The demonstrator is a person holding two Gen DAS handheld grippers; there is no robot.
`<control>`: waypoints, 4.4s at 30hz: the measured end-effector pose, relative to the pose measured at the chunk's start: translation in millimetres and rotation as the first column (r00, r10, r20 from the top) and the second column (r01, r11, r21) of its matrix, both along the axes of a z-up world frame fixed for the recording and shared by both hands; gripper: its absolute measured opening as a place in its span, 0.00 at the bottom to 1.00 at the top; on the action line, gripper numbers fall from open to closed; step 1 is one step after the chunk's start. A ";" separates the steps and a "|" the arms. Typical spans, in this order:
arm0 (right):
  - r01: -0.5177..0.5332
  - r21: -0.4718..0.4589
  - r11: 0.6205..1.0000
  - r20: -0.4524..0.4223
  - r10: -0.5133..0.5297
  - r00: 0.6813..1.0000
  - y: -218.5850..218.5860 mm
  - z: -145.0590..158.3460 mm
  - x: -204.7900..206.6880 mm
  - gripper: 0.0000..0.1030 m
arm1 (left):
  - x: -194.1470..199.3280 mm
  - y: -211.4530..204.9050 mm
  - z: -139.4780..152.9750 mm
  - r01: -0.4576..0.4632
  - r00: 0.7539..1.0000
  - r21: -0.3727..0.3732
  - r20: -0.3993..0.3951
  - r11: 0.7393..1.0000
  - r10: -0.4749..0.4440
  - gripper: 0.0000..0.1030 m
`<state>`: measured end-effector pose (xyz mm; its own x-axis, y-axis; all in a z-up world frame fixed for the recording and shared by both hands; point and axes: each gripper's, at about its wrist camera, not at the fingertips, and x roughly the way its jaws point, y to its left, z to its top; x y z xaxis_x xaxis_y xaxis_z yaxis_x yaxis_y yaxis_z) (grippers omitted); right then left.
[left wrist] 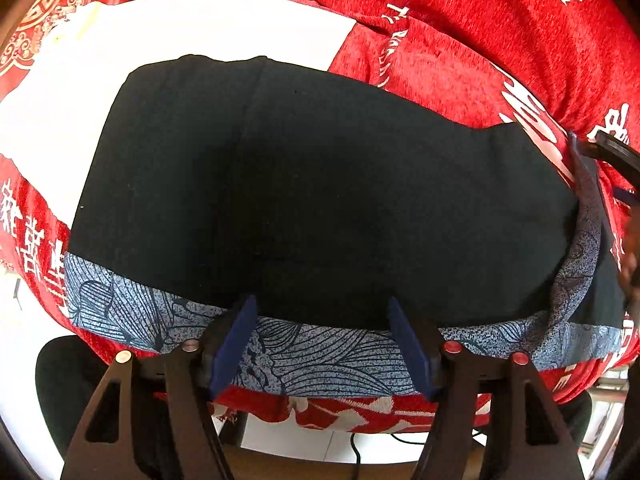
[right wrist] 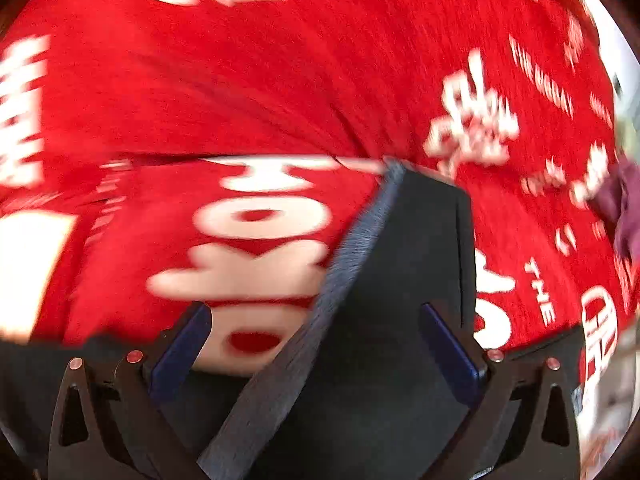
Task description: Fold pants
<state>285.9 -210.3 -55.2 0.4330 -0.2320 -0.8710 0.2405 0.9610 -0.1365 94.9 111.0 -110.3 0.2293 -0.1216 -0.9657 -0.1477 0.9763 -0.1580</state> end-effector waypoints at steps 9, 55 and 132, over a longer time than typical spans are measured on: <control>0.138 0.142 0.980 -0.177 -0.112 0.978 -62.8 -43.7 12.3 0.17 | 15.3 -8.5 -3.6 -0.012 0.999 -0.006 -0.034 1.000 0.012 0.67; 0.309 0.563 0.767 0.274 -0.526 0.805 -322.0 37.9 -265.1 0.06 | 36.9 -182.5 7.1 0.314 0.949 0.041 -0.058 0.949 -0.311 0.75; 0.025 0.200 0.979 0.148 -0.055 0.987 -346.8 34.4 -300.4 0.78 | 29.9 -198.3 14.0 0.317 0.945 0.206 0.012 0.926 -0.327 1.00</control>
<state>-14.5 -557.1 -20.8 0.5578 -0.0821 -0.8259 0.2828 0.9544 0.0961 124.8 -87.3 -96.3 0.2540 -0.0036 -0.9672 0.1826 0.9822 0.0443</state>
